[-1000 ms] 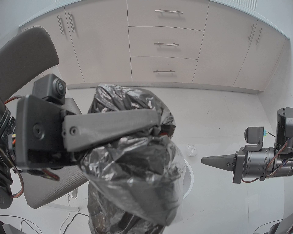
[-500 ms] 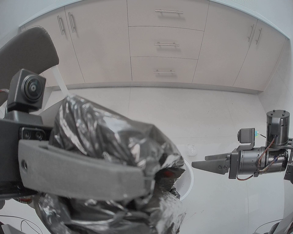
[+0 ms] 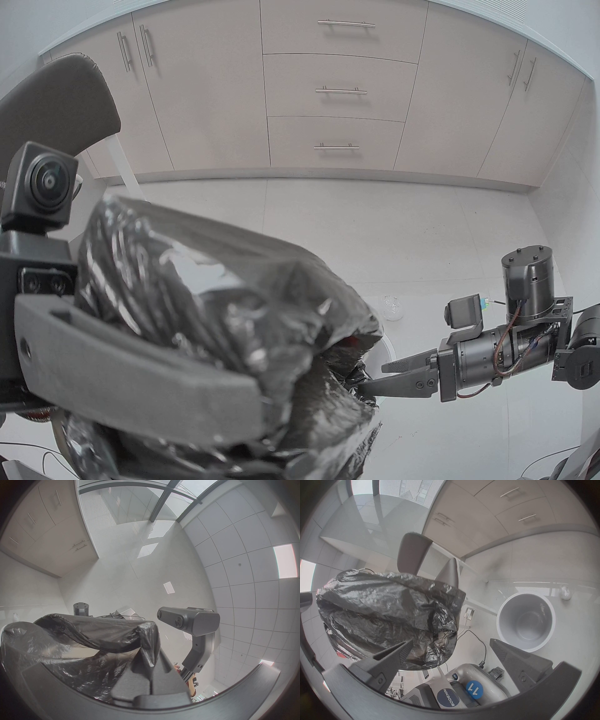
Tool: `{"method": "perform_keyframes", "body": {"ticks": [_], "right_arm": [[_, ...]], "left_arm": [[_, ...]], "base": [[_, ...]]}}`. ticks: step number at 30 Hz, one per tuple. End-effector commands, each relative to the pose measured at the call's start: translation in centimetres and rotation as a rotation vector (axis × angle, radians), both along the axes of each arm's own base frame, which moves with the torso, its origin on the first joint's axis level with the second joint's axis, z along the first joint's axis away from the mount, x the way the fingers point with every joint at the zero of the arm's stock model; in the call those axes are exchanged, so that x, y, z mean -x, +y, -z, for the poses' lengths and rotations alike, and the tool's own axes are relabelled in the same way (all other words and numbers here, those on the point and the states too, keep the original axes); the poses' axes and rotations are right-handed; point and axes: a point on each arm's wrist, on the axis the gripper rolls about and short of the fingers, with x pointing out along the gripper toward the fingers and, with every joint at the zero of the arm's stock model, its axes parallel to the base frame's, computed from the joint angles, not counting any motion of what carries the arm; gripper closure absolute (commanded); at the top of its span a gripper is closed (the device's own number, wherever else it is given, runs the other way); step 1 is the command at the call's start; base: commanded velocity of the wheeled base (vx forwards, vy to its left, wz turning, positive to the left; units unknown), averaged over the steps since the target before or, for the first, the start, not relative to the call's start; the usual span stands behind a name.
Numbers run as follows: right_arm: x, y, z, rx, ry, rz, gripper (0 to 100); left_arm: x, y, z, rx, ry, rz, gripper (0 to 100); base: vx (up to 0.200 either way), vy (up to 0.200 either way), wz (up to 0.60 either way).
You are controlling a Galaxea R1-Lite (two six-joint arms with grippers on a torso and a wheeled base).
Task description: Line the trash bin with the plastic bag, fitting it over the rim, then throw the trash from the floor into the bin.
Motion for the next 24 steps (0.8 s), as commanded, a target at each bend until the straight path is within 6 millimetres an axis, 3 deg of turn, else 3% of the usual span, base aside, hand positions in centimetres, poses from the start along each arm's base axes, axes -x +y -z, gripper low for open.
{"method": "perform_keyframes", "body": {"ticks": [1,15,24], "right_arm": [[-0.9,1.7,1.6,0.033,0.047,-0.036,0],[-1.6,5.8,2.4,0.008,0.044,-0.143,0],[-1.5,6.5,3.3,0.025,0.067,-0.162,0]], "left_arm": [[0.1,0.1,-0.1,0.004,-0.004,0.000,100],[0.3,0.3,-0.3,0.010,-0.010,0.000,100],[0.4,0.3,-0.3,0.010,-0.010,0.000,100]], "base": [[0.000,0.000,0.00],[0.000,0.000,0.00],[0.000,0.000,0.00]]}}
